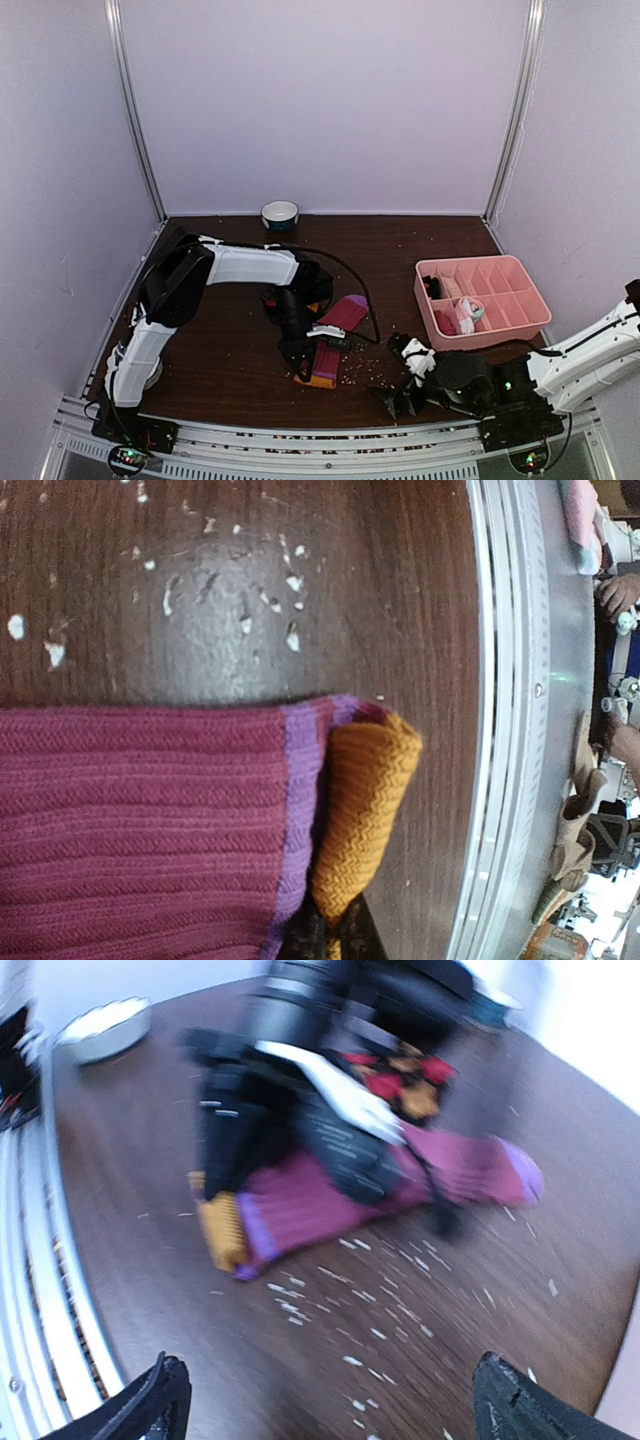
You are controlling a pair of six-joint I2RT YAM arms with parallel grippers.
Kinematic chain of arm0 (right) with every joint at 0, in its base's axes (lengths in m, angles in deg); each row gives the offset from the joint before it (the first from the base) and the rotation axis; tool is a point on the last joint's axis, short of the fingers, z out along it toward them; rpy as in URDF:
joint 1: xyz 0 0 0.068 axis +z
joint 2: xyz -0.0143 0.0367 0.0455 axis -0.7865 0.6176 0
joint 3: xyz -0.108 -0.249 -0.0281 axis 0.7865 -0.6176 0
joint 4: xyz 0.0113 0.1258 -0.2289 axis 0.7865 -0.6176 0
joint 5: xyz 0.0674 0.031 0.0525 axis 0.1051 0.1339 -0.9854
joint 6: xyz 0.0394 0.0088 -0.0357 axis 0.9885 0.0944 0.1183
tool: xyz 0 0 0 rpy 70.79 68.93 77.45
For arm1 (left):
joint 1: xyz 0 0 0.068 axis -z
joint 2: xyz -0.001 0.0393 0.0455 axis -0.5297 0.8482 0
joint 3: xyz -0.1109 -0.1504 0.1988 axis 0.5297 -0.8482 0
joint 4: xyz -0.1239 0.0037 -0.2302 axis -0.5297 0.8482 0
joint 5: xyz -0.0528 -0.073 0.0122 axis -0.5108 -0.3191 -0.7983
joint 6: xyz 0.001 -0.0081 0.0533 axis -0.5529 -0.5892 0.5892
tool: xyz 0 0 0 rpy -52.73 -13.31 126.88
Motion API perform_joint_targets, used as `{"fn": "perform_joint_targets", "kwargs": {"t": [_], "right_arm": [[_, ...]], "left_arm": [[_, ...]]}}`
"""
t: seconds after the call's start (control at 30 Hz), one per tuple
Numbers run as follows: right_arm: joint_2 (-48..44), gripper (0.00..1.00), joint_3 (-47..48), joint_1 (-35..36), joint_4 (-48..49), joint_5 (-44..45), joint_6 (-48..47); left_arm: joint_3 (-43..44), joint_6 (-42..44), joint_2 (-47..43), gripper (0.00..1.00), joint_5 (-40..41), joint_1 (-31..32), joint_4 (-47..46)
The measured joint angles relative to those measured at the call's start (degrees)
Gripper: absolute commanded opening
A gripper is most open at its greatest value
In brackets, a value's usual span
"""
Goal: Roll the socks
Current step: Roll the sock.
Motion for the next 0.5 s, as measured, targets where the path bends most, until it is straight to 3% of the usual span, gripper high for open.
{"fn": "perform_joint_targets", "kwargs": {"t": [0.2,0.33,0.5], "right_arm": [[14.19,0.78,9.40,4.83,2.29,-2.51,-17.00],[25.05,0.55,17.07,4.42,2.91,-5.60,-25.33],[32.59,0.50,22.67,2.36,3.30,-9.88,-32.00]], "left_arm": [[1.92,-1.51,1.86,0.00,-1.20,0.00,2.08],[2.54,-2.45,2.34,0.02,-1.29,0.00,2.78],[2.75,-3.13,2.60,0.04,-1.53,0.00,3.06]]}}
